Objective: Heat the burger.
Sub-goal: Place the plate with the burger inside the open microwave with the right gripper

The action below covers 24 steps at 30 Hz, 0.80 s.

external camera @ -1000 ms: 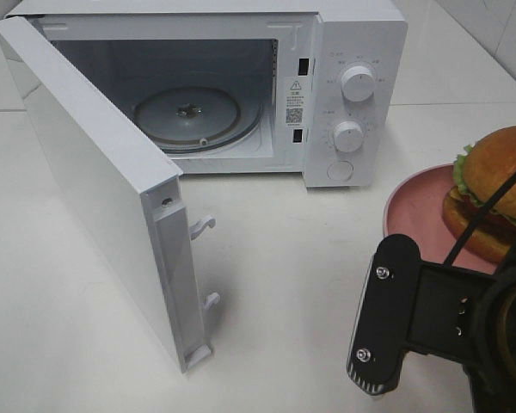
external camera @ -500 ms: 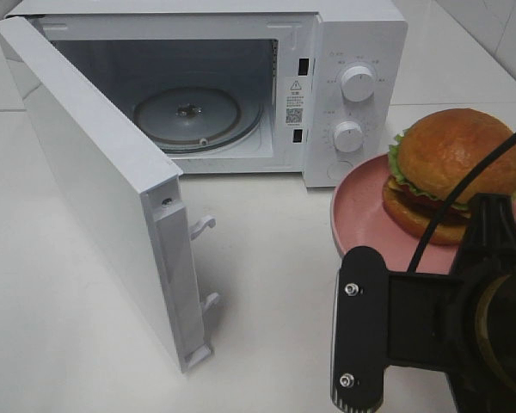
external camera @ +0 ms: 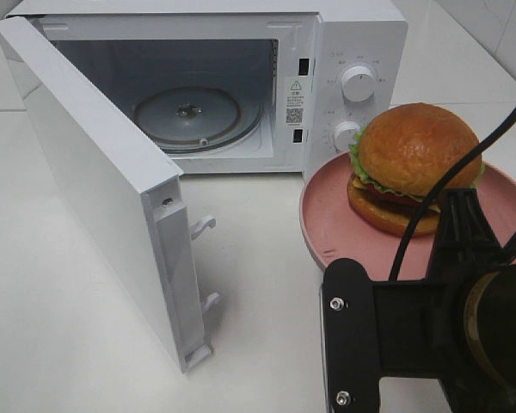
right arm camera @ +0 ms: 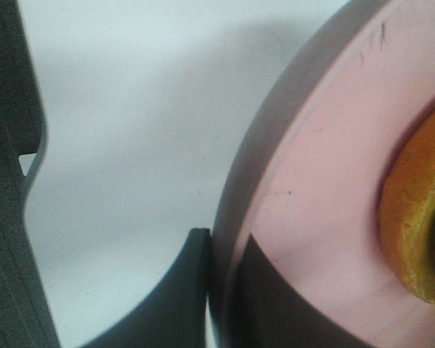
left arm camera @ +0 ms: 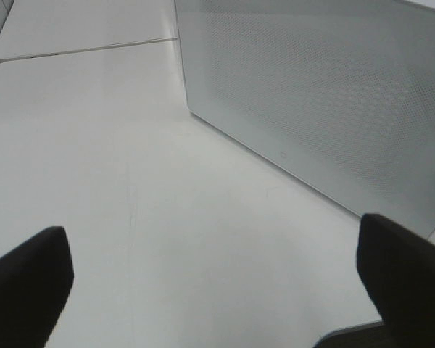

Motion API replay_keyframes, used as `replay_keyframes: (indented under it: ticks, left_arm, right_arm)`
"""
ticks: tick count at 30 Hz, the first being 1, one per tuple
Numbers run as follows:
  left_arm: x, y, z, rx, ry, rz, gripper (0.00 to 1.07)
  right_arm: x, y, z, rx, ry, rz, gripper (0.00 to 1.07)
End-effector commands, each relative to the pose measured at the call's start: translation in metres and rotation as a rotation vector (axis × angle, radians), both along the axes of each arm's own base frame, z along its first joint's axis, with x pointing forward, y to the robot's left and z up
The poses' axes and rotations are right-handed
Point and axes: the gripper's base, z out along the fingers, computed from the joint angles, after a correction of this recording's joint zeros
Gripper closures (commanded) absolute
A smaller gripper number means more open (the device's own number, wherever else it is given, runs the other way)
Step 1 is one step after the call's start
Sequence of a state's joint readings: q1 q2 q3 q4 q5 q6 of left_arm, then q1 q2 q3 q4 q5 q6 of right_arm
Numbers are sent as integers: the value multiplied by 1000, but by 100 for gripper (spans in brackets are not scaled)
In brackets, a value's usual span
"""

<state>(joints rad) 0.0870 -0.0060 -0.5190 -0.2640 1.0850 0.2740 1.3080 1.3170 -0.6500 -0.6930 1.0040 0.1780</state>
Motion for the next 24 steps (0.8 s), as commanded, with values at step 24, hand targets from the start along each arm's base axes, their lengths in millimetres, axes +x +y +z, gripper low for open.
replay_keyframes:
  ticks: [24]
  left_arm:
    - [0, 0, 0, 0, -7, -1, 7]
  right_arm:
    - [35, 1, 4, -37, -44, 272, 107]
